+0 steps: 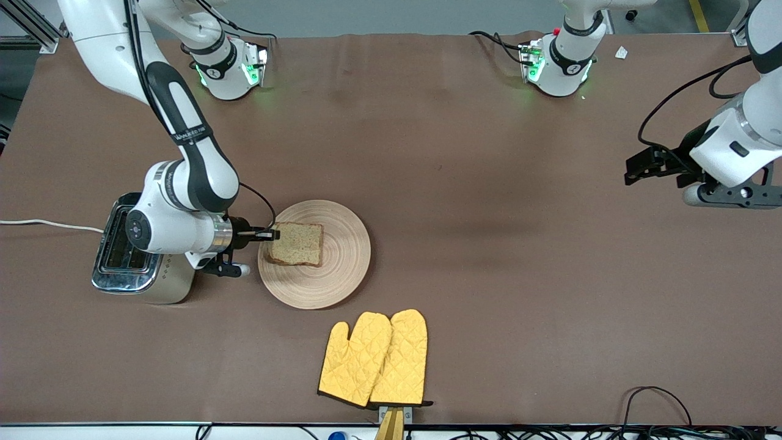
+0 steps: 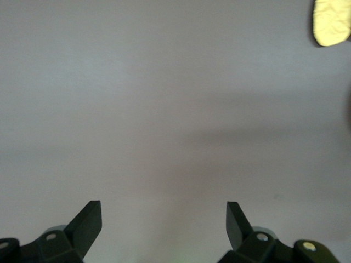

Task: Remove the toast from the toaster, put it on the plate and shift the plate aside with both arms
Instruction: 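Lower the bread onto the plate and open the right gripper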

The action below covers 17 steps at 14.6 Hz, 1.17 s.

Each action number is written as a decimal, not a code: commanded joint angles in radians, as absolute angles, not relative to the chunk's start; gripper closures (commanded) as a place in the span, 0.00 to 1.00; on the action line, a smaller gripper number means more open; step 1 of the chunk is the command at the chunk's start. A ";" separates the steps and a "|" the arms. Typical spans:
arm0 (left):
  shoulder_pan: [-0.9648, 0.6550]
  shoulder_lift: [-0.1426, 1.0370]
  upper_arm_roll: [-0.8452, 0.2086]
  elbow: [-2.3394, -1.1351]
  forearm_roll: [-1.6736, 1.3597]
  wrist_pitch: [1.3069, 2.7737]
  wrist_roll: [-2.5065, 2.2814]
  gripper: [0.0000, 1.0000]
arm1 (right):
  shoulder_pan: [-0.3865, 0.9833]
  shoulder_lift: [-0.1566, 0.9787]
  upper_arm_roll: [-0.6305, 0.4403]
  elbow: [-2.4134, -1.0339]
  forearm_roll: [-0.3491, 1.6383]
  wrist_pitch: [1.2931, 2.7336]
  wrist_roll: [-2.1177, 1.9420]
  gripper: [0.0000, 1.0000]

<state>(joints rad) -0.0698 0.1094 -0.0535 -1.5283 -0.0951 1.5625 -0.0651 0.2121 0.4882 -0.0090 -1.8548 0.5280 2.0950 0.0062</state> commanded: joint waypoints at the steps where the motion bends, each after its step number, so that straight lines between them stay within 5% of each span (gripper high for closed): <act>1: -0.072 0.152 -0.055 -1.528 -0.184 1.559 -0.078 0.00 | 0.176 0.498 -0.002 -1.873 0.540 2.097 -0.052 0.98; 3: -0.078 0.190 -0.058 -1.529 -0.262 1.566 -0.081 0.00 | 0.154 0.506 -0.002 -1.890 0.538 2.098 -0.087 0.93; 4: -0.078 0.213 -0.058 -1.529 -0.311 1.581 -0.093 0.00 | 0.150 0.511 -0.002 -1.890 0.538 2.100 -0.087 0.81; 6: -0.093 0.247 -0.063 -1.552 -0.392 1.653 -0.132 0.00 | 0.150 0.512 -0.003 -1.890 0.538 2.100 -0.084 0.19; 8: -0.144 0.267 -0.063 -1.600 -0.435 1.756 -0.173 0.00 | 0.158 0.511 -0.005 -1.885 0.538 2.097 -0.071 0.00; 17: -0.244 0.357 -0.063 -1.674 -0.560 1.975 -0.204 0.00 | 0.130 0.402 -0.028 -1.721 0.310 1.869 -0.029 0.00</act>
